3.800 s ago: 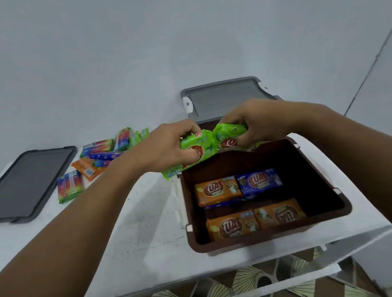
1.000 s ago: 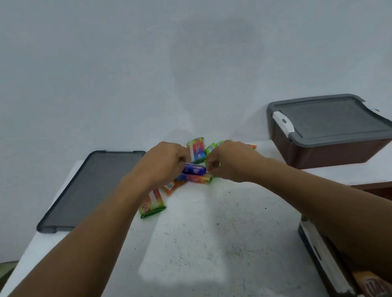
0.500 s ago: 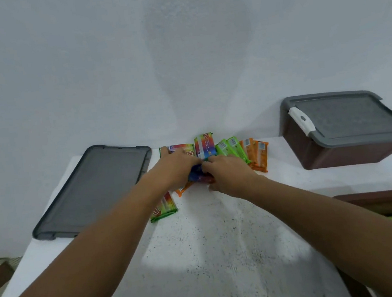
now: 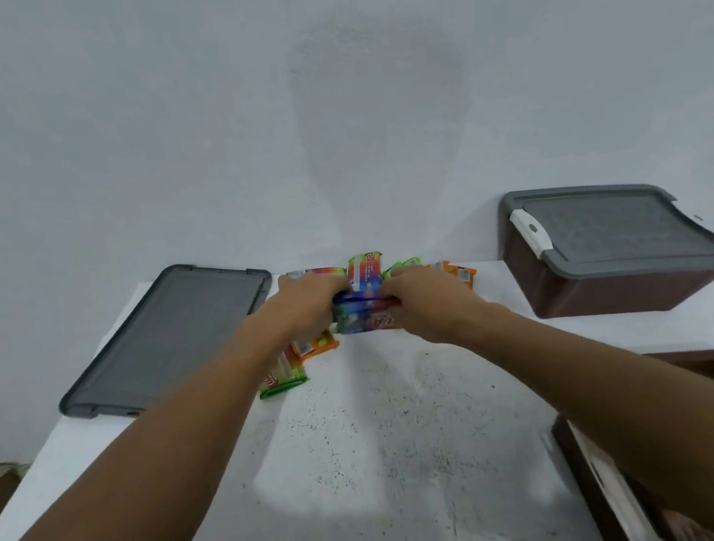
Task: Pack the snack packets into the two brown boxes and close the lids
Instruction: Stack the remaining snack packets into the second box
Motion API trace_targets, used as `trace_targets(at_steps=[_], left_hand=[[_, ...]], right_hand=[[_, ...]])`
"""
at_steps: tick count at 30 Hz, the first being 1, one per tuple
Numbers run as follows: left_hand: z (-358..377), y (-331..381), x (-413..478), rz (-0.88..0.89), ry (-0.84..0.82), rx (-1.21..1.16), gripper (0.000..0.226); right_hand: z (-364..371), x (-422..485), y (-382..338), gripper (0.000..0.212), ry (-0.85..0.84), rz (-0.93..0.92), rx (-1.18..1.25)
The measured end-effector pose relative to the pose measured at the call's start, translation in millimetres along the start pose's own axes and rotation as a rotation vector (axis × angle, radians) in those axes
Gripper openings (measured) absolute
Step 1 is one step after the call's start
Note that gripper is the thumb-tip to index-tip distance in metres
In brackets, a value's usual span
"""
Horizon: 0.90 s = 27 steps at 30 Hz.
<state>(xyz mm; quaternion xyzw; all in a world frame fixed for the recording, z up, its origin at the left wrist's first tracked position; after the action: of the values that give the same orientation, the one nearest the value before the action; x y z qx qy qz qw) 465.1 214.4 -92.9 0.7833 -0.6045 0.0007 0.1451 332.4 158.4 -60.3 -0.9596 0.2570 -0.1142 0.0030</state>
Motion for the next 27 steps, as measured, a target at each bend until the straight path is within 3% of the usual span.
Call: trace_targets(at_steps=[8,15,18,23,27], left_hand=[[-44,30,-5,-0.077,-0.023,-0.216,0.007],[-58,111,-20,-0.181,-0.199,-0.618,0.028],[-57,147,-23,-0.169,-0.269,-0.644,0.04],[-46,192,-22,-0.173,-0.305,-0.675,0.014],[-32,226,-22,-0.183,-0.371,-0.642,0.02]], right_hand=[[-74,-45,48,0.024,0.019,0.138,0.198],[-111,-101,103,0.017,0.019,0.189,0.334],[-127,-125,128,0.016,0.013,0.177,0.306],[-151,-167,171,0.014,-0.022,0.219,0.37],[-156,-198,205,0.015,-0.058,0.255,0.454]])
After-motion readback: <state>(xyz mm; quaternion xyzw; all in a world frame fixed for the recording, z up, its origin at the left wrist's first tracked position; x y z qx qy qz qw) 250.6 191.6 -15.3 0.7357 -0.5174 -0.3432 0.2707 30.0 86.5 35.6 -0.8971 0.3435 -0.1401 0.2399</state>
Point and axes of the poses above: each hand's wrist, its own x-axis towards the middle knuckle, its own z-axis out of the palm, y = z × x, the point moved 7 cm from there along x, towards the middle knuckle, and after that the axes turned 15 degrees about y, right-handed, at the moved point
